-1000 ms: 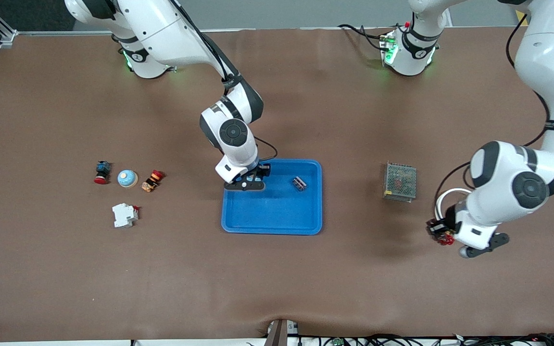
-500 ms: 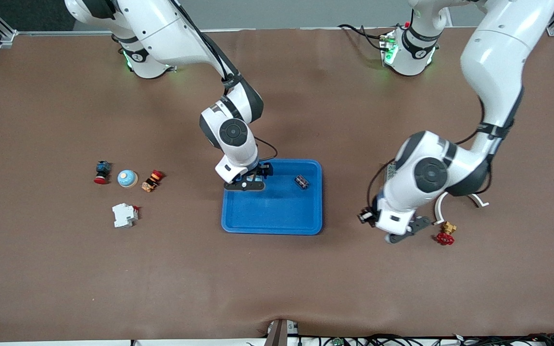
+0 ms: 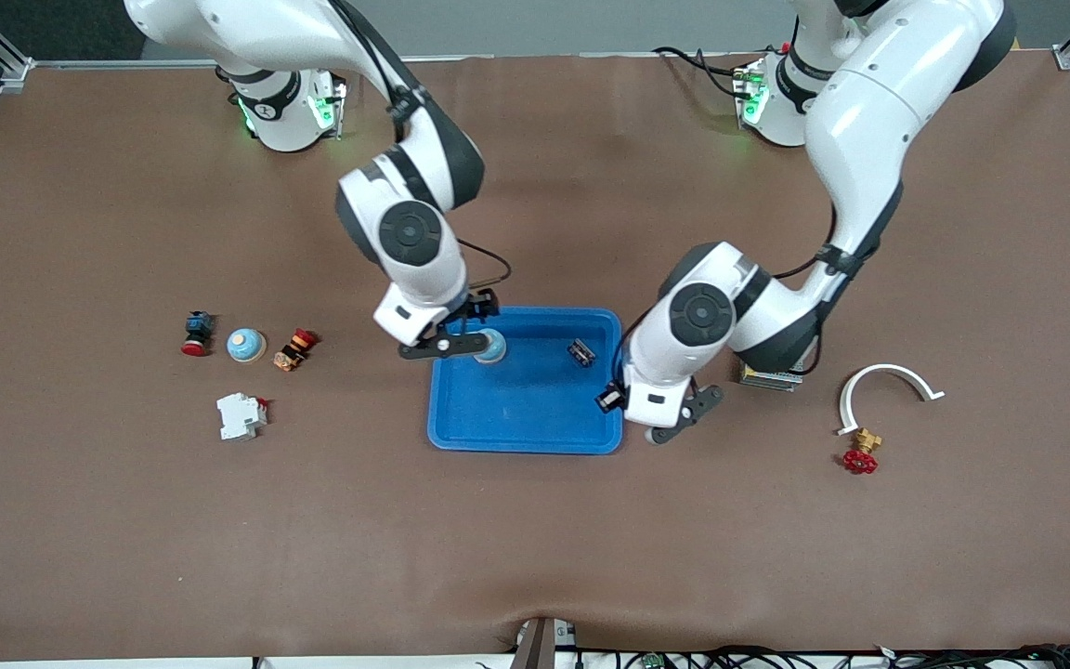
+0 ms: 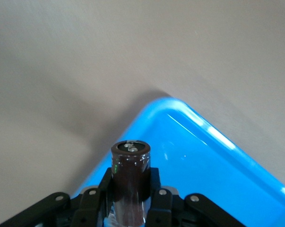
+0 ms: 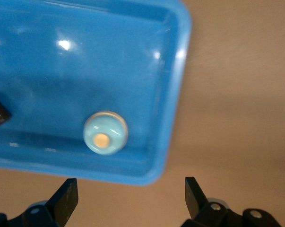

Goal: Place electrolytic capacitor and blue bell in tray
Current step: 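Open the right gripper over the bell while the left carries the capacitor, then release the capacitor in the tray while the right gripper reaches the bell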

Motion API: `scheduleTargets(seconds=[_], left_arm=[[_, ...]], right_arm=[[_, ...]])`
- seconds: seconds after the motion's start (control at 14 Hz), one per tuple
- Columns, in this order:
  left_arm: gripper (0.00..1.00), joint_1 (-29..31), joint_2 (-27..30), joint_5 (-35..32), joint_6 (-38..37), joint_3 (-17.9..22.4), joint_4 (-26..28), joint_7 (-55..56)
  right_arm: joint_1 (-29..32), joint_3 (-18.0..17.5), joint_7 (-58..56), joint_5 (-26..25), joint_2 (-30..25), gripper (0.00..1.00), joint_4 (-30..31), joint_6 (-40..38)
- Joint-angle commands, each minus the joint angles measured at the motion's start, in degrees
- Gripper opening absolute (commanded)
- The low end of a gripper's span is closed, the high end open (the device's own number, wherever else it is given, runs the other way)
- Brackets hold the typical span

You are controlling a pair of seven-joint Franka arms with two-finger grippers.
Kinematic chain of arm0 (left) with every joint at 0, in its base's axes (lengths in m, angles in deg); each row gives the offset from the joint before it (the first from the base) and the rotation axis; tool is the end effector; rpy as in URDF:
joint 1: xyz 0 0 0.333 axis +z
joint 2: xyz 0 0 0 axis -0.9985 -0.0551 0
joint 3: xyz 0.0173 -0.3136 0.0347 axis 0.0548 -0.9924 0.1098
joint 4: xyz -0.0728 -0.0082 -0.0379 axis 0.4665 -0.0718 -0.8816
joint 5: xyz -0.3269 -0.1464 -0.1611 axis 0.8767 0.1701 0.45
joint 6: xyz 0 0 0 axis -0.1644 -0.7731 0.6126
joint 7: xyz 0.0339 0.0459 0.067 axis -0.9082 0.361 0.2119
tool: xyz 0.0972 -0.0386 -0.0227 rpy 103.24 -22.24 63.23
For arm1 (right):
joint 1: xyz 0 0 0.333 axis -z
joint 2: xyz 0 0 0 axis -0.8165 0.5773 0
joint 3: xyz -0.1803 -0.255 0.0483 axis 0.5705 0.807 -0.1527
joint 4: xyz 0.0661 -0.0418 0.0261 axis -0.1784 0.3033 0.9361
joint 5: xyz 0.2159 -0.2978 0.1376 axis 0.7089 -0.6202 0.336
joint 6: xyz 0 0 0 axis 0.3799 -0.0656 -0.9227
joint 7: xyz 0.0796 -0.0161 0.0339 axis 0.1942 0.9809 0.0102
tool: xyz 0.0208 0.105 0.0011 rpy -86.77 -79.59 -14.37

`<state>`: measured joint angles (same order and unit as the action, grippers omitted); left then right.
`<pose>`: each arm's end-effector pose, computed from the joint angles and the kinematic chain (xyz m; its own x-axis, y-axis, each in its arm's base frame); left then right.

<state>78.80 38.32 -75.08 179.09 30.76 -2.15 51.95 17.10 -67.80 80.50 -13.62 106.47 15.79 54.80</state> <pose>0.6133 -0.3936 0.2712 0.7849 0.6144 -0.0804 0.6193 -0.7733 0.1359 0.5373 0.3739 0.3318 0.9831 0.1501 -0.1044 0.1514 -0.9885 0.0044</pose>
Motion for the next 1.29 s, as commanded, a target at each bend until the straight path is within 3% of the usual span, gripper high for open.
scheduleTargets(seconds=[0.0,0.21,0.5,0.64,0.71,0.79,0.86,1.21], left_arm=[[0.0,-4.2,-2.0,-0.6,3.2,2.3,-2.2,9.0],[0.0,-8.5,-4.1,-0.6,8.6,5.4,-2.2,18.5],[0.0,-12.5,-6.0,-0.6,11.9,9.8,-2.2,24.6],[0.0,-12.6,-7.0,-0.6,13.1,9.9,-2.2,24.5],[0.07,-12.6,-7.0,-0.6,13.1,9.9,-2.2,24.1],[0.57,-12.6,-6.9,-0.6,13.1,9.9,-2.2,23.8],[1.0,-12.6,-6.8,-0.6,13.1,9.9,-2.2,23.6],[1.0,-10.8,-2.9,-1.8,12.2,9.9,-2.2,16.2]], right_arm=[[3.4,-0.7,-7.2,-2.5,-4.4,1.0,2.7,-2.9],[5.6,-0.8,-12.8,-7.4,-8.9,1.0,6.6,-3.3],[12.3,-0.8,-27.5,-7.4,-15.7,1.0,13.7,-2.2],[15.8,-0.8,-35.2,-7.4,-18.3,1.0,17.1,-0.9],[17.3,-0.8,-39.3,-7.4,-19.4,1.0,18.9,0.4],[19.5,-0.8,-43.5,-7.4,-20.3,1.0,21.0,2.0],[21.5,-0.8,-47.7,-7.4,-20.8,1.0,22.6,3.9],[28.9,-0.9,-60.2,-7.4,-20.7,1.0,30.1,14.4]])
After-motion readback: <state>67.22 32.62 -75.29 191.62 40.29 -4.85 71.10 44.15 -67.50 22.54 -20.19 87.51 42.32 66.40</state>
